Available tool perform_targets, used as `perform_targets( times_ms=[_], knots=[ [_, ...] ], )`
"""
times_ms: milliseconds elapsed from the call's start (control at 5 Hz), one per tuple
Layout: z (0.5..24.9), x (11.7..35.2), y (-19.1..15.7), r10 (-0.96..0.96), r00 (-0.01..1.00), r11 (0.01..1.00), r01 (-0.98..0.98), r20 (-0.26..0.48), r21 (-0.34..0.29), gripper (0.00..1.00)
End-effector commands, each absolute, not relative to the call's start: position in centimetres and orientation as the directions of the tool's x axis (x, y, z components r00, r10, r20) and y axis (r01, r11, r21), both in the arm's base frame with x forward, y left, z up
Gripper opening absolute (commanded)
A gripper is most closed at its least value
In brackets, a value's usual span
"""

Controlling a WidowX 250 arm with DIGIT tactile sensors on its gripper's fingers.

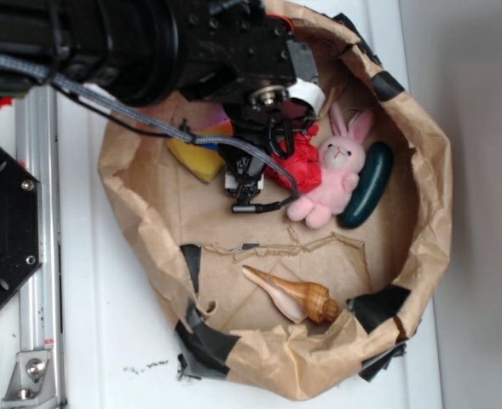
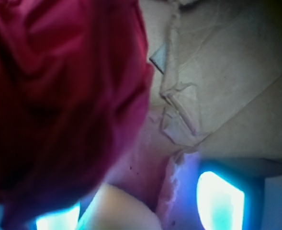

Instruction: Grab the green sponge.

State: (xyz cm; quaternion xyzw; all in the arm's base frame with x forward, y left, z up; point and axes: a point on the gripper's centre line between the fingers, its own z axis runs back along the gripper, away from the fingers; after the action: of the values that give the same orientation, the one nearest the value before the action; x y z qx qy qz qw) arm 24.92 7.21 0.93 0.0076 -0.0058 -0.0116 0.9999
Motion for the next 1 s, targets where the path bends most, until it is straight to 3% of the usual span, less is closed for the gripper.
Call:
perform_targets(
  times_ms=[0, 200, 600, 800],
  knots=[
    [4.0, 22.1, 6.3, 0.038, 0.995, 0.999, -0.034, 0.093, -0.039, 1.00],
    [5.6, 20.5, 5.5, 0.098, 0.980, 0.994, -0.090, 0.172, -0.055, 1.00],
    [4.5, 19.4, 5.1, 0.141, 0.977, 0.990, -0.137, 0.162, -0.034, 1.00],
    [4.2, 19.3, 5.1, 0.182, 0.972, 0.983, -0.174, 0.151, -0.060, 1.00]
  ],
)
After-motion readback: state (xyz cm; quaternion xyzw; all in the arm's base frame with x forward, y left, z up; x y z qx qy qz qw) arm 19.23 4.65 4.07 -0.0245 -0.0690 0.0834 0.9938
